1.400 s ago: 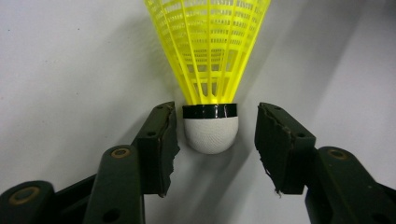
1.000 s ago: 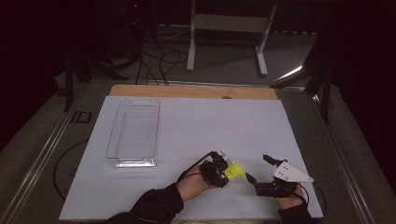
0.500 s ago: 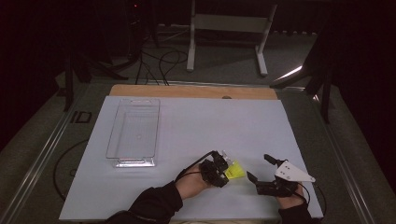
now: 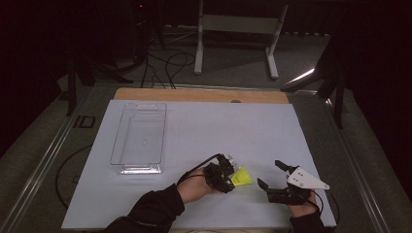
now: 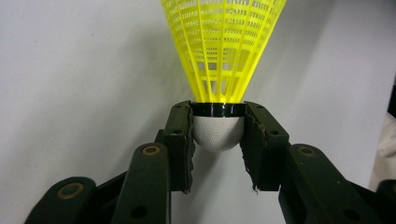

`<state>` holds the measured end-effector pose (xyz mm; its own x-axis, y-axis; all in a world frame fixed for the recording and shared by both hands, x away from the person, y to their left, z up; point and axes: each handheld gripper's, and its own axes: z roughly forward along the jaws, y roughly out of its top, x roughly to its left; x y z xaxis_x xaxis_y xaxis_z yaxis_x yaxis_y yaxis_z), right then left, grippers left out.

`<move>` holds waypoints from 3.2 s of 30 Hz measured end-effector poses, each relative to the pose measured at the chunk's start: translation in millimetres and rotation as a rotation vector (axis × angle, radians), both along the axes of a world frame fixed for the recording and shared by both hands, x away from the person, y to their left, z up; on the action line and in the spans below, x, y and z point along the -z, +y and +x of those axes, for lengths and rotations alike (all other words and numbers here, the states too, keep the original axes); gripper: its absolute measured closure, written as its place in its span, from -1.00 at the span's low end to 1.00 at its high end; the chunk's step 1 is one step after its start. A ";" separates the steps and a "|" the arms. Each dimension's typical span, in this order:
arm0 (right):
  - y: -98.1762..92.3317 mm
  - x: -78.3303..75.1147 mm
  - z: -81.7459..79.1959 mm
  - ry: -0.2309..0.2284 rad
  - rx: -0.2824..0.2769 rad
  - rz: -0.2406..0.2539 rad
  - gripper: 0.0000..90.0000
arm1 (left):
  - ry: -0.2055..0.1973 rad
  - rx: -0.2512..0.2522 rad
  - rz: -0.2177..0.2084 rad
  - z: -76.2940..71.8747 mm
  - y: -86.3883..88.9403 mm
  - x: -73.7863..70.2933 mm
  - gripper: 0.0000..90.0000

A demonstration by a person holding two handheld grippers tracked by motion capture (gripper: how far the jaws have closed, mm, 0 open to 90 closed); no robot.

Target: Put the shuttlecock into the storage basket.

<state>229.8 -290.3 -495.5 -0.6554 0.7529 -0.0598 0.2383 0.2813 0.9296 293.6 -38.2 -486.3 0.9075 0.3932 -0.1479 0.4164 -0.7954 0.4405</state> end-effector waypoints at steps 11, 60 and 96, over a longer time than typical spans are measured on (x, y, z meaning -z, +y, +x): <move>-1.3 0.1 0.5 -0.001 0.018 0.003 -0.78 | 0.023 0.008 -0.013 4.8 13.1 -14.0 0.46; 0.6 1.0 1.1 0.010 0.000 -0.006 -0.78 | -0.030 -0.028 -0.054 28.4 82.6 -91.4 0.46; 1.6 1.6 1.6 0.011 -0.003 -0.007 -0.78 | -0.124 -0.238 -0.113 46.7 176.3 -131.7 0.46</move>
<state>231.3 -288.6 -497.1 -0.6586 0.7502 -0.0582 0.2474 0.2889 0.9249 340.3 138.1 -354.7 0.8057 0.5844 -0.0969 0.5229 -0.6249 0.5797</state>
